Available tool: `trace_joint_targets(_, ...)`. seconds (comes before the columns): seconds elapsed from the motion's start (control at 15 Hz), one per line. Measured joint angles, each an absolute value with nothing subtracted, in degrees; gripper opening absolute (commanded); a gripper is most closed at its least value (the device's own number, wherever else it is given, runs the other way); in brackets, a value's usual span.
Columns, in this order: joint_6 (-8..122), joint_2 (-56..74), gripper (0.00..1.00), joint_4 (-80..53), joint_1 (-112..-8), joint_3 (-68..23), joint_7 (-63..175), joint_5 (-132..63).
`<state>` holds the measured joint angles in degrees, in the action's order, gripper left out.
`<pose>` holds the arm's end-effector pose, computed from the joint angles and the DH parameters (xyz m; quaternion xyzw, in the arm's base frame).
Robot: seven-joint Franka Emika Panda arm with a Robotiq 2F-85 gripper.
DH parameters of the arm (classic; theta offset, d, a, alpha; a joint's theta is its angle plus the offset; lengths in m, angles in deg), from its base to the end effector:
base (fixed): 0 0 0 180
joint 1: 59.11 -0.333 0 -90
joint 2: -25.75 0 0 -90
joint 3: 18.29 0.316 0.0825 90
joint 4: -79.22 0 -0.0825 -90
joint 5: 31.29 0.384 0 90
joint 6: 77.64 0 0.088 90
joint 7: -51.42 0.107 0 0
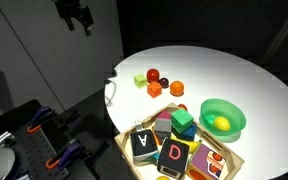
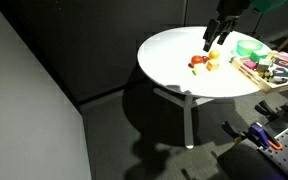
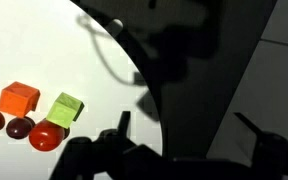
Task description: Move the yellow cube to the tray
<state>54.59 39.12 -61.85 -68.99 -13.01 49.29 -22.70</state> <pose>0.4411 0.1227 0.3899 -0.9930 -0.1015 -0.0339 0.0509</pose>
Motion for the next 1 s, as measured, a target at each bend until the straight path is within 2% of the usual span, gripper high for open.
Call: trace_joint_targets(1.0, 54.6, 38.7, 1.0, -59.0, -67.0, -13.1, 49.8, -22.8)
